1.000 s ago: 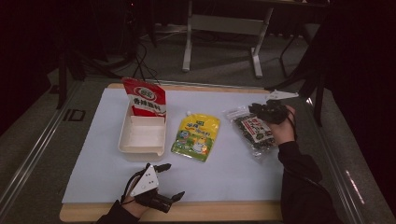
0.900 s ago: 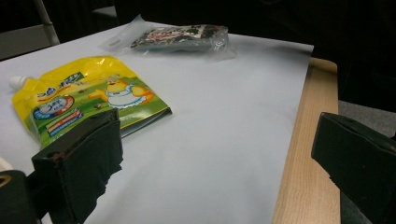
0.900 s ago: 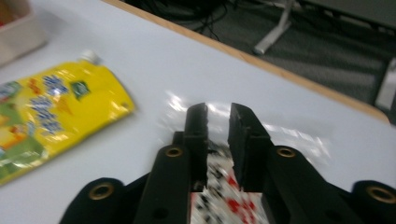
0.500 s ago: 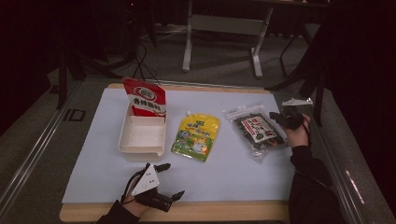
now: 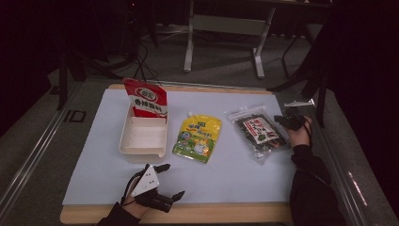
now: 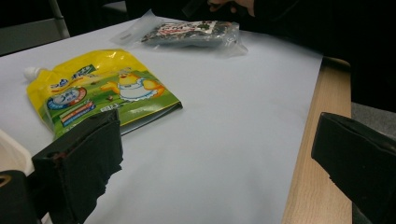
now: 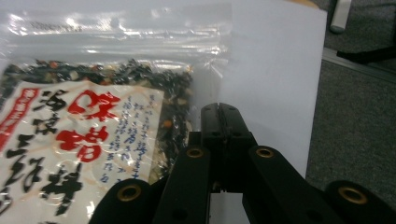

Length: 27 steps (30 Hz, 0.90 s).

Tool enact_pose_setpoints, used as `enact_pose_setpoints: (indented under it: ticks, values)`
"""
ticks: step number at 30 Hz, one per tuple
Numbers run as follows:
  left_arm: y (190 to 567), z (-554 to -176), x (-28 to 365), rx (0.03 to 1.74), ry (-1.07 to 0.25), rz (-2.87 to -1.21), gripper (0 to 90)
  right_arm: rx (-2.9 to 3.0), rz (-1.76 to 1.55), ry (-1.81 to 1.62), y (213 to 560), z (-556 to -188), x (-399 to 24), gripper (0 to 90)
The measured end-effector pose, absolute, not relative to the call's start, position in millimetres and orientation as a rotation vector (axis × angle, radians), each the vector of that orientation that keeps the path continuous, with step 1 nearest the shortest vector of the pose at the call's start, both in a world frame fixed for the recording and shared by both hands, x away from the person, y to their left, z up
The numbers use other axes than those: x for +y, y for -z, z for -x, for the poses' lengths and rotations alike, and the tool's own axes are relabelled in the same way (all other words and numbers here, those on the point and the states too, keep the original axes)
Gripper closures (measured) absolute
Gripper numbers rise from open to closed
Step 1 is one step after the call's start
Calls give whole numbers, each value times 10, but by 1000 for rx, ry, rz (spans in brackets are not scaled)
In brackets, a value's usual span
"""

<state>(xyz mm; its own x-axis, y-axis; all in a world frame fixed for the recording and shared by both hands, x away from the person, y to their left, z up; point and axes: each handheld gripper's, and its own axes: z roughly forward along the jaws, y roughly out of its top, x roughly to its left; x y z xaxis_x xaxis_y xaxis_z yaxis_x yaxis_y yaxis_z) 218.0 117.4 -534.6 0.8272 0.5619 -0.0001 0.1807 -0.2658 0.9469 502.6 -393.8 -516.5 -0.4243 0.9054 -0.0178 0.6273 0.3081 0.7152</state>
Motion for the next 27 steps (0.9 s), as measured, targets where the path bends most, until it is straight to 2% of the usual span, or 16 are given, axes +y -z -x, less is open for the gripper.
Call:
enact_pose_setpoints:
  ticks: [13, 27]
  values:
    - [5350, -2177, 1175, 565, -400, -1840, 31, 2178, -1417, -803, 5376, -5056, -3939, 900]
    - [5330, -2167, 1164, 552, -405, -1849, 31, 2241, -1346, -866, 5387, -4788, -3793, 900]
